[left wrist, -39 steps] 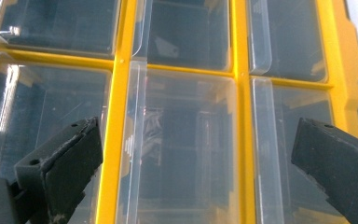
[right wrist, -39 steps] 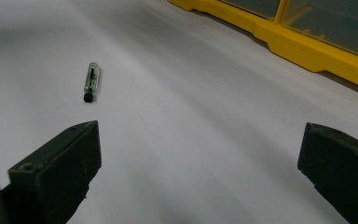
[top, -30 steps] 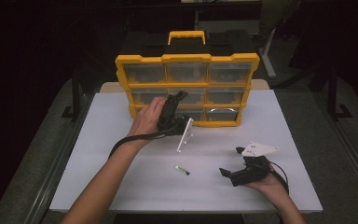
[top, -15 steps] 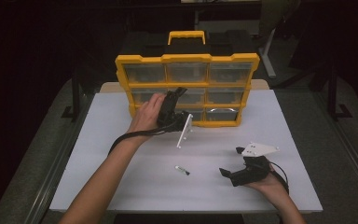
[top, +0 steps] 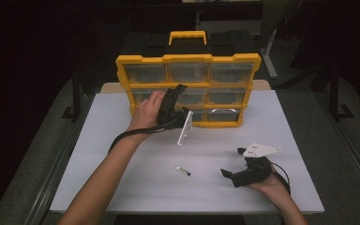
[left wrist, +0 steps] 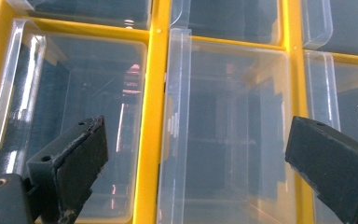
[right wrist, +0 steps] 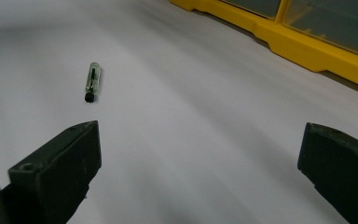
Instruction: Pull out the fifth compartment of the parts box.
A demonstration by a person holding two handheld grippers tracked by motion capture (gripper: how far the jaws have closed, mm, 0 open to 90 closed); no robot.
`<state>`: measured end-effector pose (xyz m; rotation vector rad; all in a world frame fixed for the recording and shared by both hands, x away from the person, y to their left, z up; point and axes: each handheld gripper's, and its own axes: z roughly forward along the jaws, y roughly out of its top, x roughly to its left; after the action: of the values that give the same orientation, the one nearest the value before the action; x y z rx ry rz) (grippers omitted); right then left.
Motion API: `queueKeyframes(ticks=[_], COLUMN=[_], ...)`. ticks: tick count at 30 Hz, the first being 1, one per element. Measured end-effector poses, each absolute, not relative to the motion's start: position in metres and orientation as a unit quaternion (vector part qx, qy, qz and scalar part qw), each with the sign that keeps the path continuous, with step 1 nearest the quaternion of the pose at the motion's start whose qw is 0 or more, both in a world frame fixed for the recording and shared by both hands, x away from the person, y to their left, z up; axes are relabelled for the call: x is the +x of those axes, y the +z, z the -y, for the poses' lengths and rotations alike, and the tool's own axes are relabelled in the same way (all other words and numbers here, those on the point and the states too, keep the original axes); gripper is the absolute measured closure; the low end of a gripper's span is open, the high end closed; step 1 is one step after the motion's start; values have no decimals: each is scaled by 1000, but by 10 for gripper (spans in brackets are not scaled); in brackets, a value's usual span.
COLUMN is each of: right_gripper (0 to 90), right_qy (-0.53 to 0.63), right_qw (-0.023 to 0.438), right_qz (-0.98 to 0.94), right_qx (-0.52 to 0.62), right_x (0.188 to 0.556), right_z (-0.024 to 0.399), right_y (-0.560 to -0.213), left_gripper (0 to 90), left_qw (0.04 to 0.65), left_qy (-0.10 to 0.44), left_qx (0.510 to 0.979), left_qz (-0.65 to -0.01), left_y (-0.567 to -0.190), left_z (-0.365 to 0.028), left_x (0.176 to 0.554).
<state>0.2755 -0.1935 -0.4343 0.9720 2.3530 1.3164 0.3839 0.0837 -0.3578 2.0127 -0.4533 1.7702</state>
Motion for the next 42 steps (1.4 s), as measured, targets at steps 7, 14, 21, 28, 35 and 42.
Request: queueKeyframes(ticks=[7, 14, 21, 28, 35, 42], right_gripper=[0, 0, 0, 0, 0, 0], right_qy=[455, 455, 455, 456, 455, 456], right_qw=[137, 137, 137, 137, 137, 136], right_qz=[-813, -813, -812, -812, -813, -812], right_qx=[336, 337, 337, 338, 337, 338], right_x=[276, 276, 275, 275, 276, 276], right_z=[194, 194, 194, 194, 194, 194], right_y=[-434, -434, -434, -434, -434, -434], left_gripper=[78, 153, 233, 349, 437, 514], left_qw=[207, 205, 200, 206, 181, 187], left_qy=[641, 646, 651, 653, 658, 656], left_qx=[721, 718, 715, 713, 714, 715], left_qz=[163, 159, 157, 153, 157, 153], left_y=[-356, -356, -357, -357, -353, -353], left_z=[-84, -83, -82, -81, -81, -78], left_x=[385, 386, 384, 384, 383, 385])
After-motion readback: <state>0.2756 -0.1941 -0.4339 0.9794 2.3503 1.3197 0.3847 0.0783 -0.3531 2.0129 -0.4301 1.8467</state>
